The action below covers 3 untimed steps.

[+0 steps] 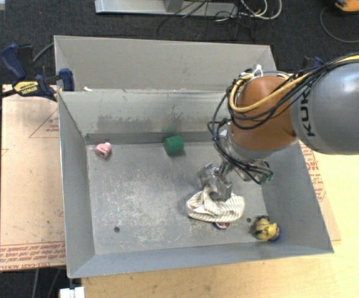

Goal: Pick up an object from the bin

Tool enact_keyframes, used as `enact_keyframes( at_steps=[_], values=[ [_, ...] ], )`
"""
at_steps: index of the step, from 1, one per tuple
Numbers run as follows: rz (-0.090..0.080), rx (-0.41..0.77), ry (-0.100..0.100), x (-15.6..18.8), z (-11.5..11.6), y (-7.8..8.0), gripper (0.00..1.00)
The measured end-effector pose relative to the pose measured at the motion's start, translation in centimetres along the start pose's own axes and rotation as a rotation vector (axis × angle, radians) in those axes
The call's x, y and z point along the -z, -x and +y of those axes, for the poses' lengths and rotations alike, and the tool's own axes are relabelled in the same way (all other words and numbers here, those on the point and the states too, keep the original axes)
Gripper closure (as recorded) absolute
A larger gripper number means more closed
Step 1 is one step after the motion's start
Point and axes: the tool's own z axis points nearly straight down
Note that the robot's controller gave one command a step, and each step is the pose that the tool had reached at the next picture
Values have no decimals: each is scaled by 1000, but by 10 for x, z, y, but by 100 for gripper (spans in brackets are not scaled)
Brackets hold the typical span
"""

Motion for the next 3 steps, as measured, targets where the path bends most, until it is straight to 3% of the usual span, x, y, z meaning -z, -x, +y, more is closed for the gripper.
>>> enact_keyframes(
  at_steps=[2,3],
  values=[
    [6,-22,5,10,1,-1,100],
    [7,-19,6,32,2,-2,100]
  ],
)
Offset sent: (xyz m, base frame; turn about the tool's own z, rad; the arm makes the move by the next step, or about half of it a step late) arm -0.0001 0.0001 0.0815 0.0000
